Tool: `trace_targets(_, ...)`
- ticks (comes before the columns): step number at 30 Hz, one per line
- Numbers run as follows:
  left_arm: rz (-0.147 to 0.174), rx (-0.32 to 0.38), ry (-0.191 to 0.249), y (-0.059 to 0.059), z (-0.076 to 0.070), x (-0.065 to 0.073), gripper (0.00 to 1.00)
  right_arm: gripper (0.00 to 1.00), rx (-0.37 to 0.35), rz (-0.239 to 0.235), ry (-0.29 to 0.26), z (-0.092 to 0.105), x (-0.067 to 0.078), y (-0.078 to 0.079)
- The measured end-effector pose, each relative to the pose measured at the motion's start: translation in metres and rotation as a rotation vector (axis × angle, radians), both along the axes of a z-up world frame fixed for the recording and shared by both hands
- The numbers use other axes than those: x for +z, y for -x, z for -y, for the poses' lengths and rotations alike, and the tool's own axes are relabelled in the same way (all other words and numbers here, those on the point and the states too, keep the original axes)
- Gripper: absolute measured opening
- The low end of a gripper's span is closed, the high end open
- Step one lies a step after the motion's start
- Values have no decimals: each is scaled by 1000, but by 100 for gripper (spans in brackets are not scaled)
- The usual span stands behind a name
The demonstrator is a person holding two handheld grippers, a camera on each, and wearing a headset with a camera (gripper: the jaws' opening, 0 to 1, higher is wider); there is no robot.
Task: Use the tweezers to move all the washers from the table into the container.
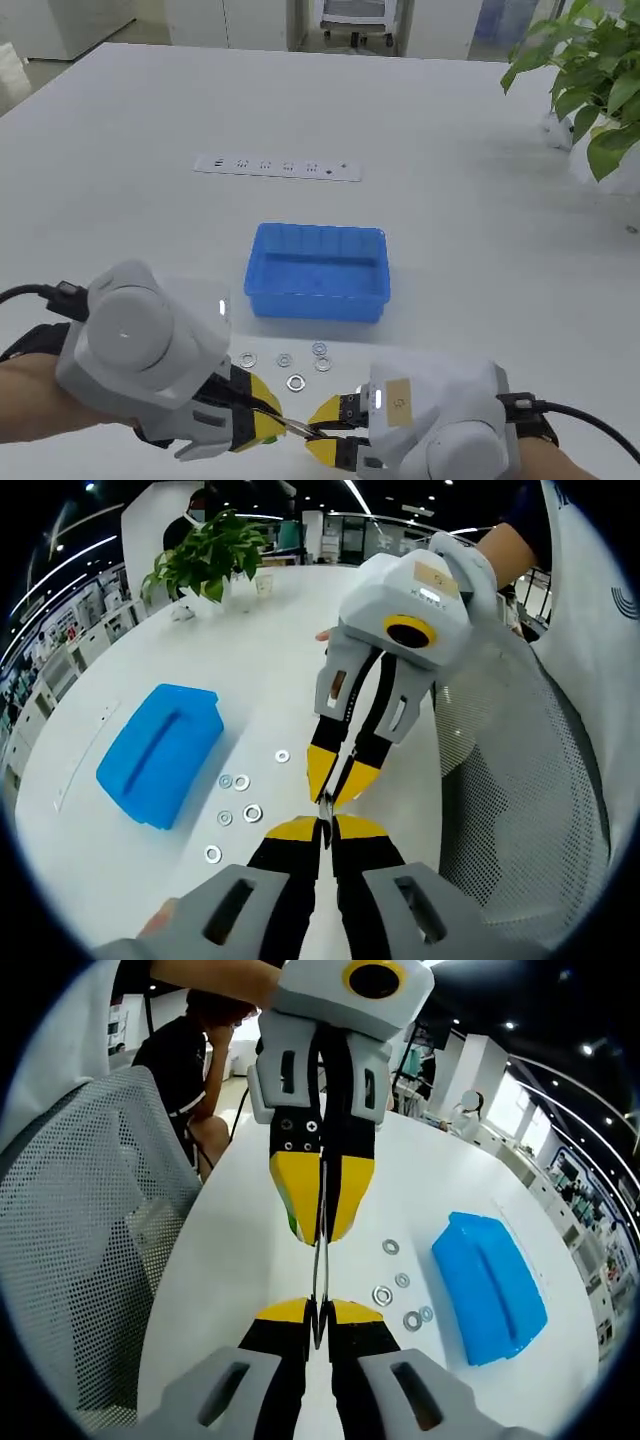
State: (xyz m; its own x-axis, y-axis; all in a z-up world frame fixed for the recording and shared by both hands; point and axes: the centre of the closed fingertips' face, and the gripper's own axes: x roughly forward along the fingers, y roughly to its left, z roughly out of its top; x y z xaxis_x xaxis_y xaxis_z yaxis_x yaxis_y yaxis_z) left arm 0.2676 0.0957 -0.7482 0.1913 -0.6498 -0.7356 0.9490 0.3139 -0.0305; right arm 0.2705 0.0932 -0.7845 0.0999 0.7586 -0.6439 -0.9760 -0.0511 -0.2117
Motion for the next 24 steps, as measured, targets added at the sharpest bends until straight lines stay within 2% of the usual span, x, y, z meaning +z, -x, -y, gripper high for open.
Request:
trace_targets(5,-1,11,19,-2,10,2,8,7,-9,-12,-21,6,-2,-2)
trace_targets(7,8,10,20,-3,13,3,8,7,-41,-49,-58,8,1,-3)
trace_targets(8,6,22,33,-5,16,5,8,7,-42,-50,-64,9,1,-4)
trace_targets(10,0,32,34,-4,18,5,6,7,-54,-58,-82,11,2,-5)
trace_targets(11,9,24,47,-4,22,7,6,7,-64,-76,-93,13,2,-4)
trace_targets(19,0,29,70,-6,32,9,7,7,-65,-78,-125,19,3,-5)
trace_targets(24,24,19,74,-7,36,10,7,7,-59,-80,-133,20,4,-5)
